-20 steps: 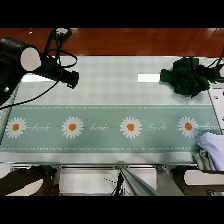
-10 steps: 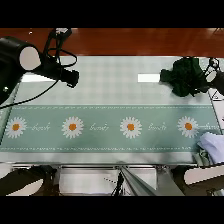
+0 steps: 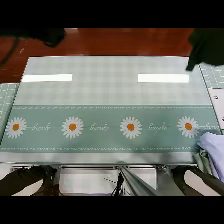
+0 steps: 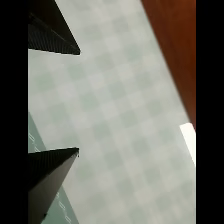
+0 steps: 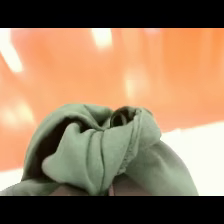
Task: Fold the shirts.
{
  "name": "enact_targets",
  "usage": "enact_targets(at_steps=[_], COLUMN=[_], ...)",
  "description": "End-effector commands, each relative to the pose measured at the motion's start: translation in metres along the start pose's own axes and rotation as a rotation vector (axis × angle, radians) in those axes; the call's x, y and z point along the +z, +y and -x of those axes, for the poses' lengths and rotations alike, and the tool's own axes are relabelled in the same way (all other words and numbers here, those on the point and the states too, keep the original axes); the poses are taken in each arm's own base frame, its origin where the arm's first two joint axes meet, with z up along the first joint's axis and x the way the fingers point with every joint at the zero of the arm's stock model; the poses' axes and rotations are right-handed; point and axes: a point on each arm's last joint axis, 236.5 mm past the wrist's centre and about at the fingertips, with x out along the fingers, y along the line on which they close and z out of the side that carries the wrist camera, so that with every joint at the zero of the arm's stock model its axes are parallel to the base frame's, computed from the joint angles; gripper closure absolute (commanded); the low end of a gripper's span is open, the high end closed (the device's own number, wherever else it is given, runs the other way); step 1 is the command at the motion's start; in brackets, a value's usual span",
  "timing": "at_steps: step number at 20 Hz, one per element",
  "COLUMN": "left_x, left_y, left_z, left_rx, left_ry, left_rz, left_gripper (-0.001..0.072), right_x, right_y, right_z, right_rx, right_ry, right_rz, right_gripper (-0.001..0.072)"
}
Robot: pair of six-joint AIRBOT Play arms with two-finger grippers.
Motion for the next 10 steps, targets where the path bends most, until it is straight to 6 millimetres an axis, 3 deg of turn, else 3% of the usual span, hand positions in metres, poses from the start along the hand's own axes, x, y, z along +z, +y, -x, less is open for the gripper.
enact_targets(at_steps=[1, 3, 5, 7, 10], left_x=[0.055, 0.059, 0.049, 0.026, -0.022], left_y=[-0.029, -0.036, -0.033, -0.032, -0.031], left_z=[0.1, 0.149, 0.185, 0.205, 0.204], left_rx=[-0.119, -0.161, -0.178, -0.187, -0.171], left_ry=[-0.246, -0.332, -0.355, -0.306, -0.119], left_rz=[0.006, 0.041, 0.121, 0.186, 0.251], left_gripper=[-0.0006, -0.0005, -0.0005, -0.0005, -0.0004], right_x=[0.107, 0.126, 0.117, 0.082, 0.006], right_y=[0.073, 0.1, 0.121, 0.147, 0.184], right_z=[0.134, 0.199, 0.236, 0.253, 0.255], right_rx=[0.168, 0.22, 0.275, 0.38, 0.567], right_ry=[-0.328, -0.424, -0.409, -0.273, 0.046], right_rz=[0.031, 0.07, 0.102, 0.093, 0.115], right_gripper=[0.0671, 0.0671, 0.0671, 0.0671, 0.0671])
